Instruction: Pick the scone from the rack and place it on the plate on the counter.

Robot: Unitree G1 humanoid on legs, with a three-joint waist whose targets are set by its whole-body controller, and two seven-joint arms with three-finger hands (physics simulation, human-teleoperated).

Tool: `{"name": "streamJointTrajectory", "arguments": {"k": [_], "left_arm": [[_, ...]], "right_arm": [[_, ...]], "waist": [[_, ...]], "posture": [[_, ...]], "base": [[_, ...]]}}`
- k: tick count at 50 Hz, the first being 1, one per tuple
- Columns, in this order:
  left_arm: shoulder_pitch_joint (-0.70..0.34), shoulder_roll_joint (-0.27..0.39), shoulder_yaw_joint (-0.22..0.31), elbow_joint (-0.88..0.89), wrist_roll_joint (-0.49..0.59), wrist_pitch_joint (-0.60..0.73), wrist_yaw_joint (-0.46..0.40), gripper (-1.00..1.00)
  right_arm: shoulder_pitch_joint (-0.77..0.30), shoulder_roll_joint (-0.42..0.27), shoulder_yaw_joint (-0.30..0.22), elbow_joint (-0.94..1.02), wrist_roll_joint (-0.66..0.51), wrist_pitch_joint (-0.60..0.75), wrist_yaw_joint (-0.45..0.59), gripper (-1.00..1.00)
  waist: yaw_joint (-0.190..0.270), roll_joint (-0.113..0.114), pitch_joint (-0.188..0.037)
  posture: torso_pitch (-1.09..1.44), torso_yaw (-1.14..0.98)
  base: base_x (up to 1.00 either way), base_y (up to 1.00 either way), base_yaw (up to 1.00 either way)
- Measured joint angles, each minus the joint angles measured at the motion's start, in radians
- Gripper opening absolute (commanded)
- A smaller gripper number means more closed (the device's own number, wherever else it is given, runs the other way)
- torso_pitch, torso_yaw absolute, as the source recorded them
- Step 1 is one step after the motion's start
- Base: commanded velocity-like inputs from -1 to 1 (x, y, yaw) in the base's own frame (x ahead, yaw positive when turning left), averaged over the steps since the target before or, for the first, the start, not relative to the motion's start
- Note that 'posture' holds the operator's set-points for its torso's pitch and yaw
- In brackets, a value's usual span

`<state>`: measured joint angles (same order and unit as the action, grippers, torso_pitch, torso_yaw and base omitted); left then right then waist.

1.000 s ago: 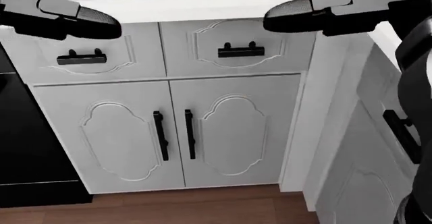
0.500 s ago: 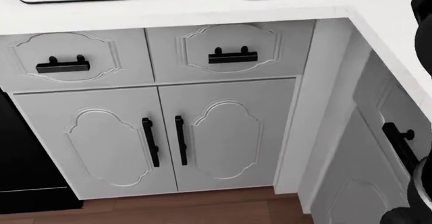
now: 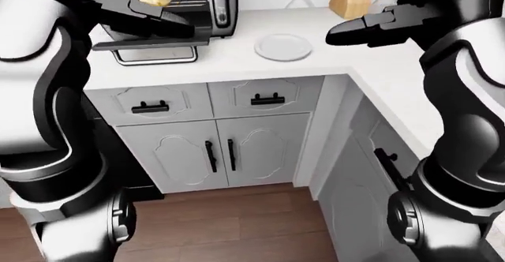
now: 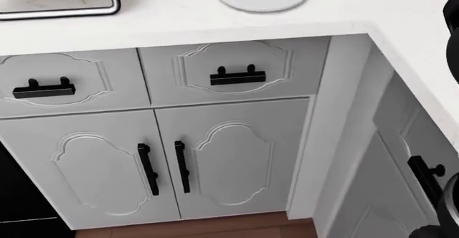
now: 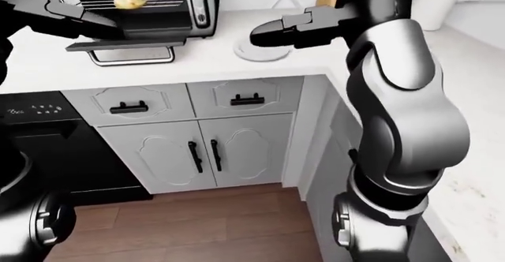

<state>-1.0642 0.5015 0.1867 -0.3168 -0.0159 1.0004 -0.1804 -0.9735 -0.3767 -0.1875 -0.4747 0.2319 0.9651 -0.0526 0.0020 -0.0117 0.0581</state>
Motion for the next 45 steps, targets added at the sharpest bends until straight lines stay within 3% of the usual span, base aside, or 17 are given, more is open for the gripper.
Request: {"name": "streamJointTrajectory", "arguments": {"k": [4, 6, 9, 12, 20, 22, 25, 29, 31, 34, 35, 37, 39, 45], "left_arm": [[-0.007, 0.005, 0.008, -0.013, 0.011, -0.007, 0.003, 1.0], [-0.01, 0.006, 0.005, -0.009, 0.015, -0.009, 0.002, 1.0], [0.004, 0.01, 0.013, -0.002, 0.023, -0.004, 0.001, 1.0], [0.001, 0.015, 0.018, 0.011, 0.031, 0.014, -0.002, 1.0], [-0.045, 0.04, 0.019, -0.009, 0.04, 0.007, -0.015, 1.0], [-0.035, 0.034, 0.014, -0.023, 0.042, 0.013, -0.018, 1.0], [-0.039, 0.036, -0.001, -0.025, 0.035, 0.027, -0.028, 1.0], [-0.047, 0.043, 0.011, -0.021, 0.039, 0.032, -0.028, 1.0], [-0.046, 0.045, 0.015, -0.029, 0.044, 0.03, -0.026, 1.0], [-0.049, 0.05, 0.017, -0.036, 0.046, 0.028, -0.026, 1.0], [-0.041, 0.053, 0.022, -0.038, 0.047, 0.027, -0.026, 1.0], [-0.025, 0.056, 0.029, -0.033, 0.053, 0.035, -0.027, 1.0], [-0.028, 0.057, 0.032, -0.027, 0.058, 0.047, -0.026, 1.0], [-0.042, 0.059, 0.025, -0.044, 0.054, 0.037, -0.029, 1.0]], "right_arm": [[0.0, -0.003, -0.003, -0.009, 0.001, -0.009, 0.002, 1.0], [-0.003, -0.003, -0.001, -0.002, -0.001, -0.012, 0.001, 1.0], [0.003, 0.01, 0.018, 0.0, 0.004, -0.006, 0.005, 1.0], [-0.003, 0.011, 0.031, 0.009, 0.012, 0.002, 0.013, 1.0], [-0.02, 0.008, 0.017, -0.003, 0.001, -0.014, 0.007, 1.0], [-0.008, 0.005, 0.013, 0.001, -0.004, -0.014, 0.008, 1.0], [0.005, 0.004, 0.006, 0.011, -0.015, 0.002, 0.008, 1.0], [-0.004, 0.004, 0.017, 0.0, -0.019, 0.006, 0.017, 1.0], [-0.006, 0.005, 0.016, -0.008, -0.019, 0.001, 0.021, 1.0], [-0.009, 0.01, 0.012, -0.01, -0.023, -0.005, 0.022, 1.0], [-0.001, 0.02, 0.017, -0.009, -0.024, -0.007, 0.022, 1.0], [0.01, 0.026, 0.034, -0.004, -0.02, -0.001, 0.026, 1.0], [0.008, 0.026, 0.039, -0.001, -0.015, 0.007, 0.031, 1.0], [-0.002, 0.02, 0.022, -0.021, -0.024, -0.005, 0.029, 1.0]], "waist": [[-0.007, 0.041, -0.003], [-0.012, 0.077, -0.009], [0.002, 0.061, 0.007], [0.002, 0.053, 0.005], [0.009, -0.032, -0.007], [0.0, -0.006, -0.002], [-0.007, -0.015, 0.0], [0.0, 0.005, 0.0], [-0.002, 0.025, 0.0], [-0.009, 0.074, -0.012], [-0.004, 0.064, -0.007], [0.002, 0.068, 0.005], [0.002, 0.065, 0.0], [-0.001, 0.012, -0.003]], "posture": [[0.0, 0.0], [0.0, 0.0], [0.0, 0.0], [0.0, 0.0], [0.0, 0.0], [0.0, 0.0], [0.0, 0.0], [0.0, 0.0], [0.0, 0.0], [0.0, 0.0], [0.0, 0.0], [0.0, 0.0], [0.0, 0.0], [0.0, 0.0]], "base": [[0.17, 0.09, 0.0], [0.18, 0.11, 0.0], [0.2, 0.14, 0.0], [0.21, 0.14, 0.0], [0.2, 0.1, 0.0], [0.12, 0.03, 0.0], [0.12, 0.03, 0.0], [0.12, 0.1, 0.0], [0.12, 0.13, 0.0], [0.11, 0.12, 0.0], [0.12, 0.13, 0.0], [0.11, 0.12, 0.0], [0.12, 0.13, 0.0], [0.11, 0.13, 0.0]]}}
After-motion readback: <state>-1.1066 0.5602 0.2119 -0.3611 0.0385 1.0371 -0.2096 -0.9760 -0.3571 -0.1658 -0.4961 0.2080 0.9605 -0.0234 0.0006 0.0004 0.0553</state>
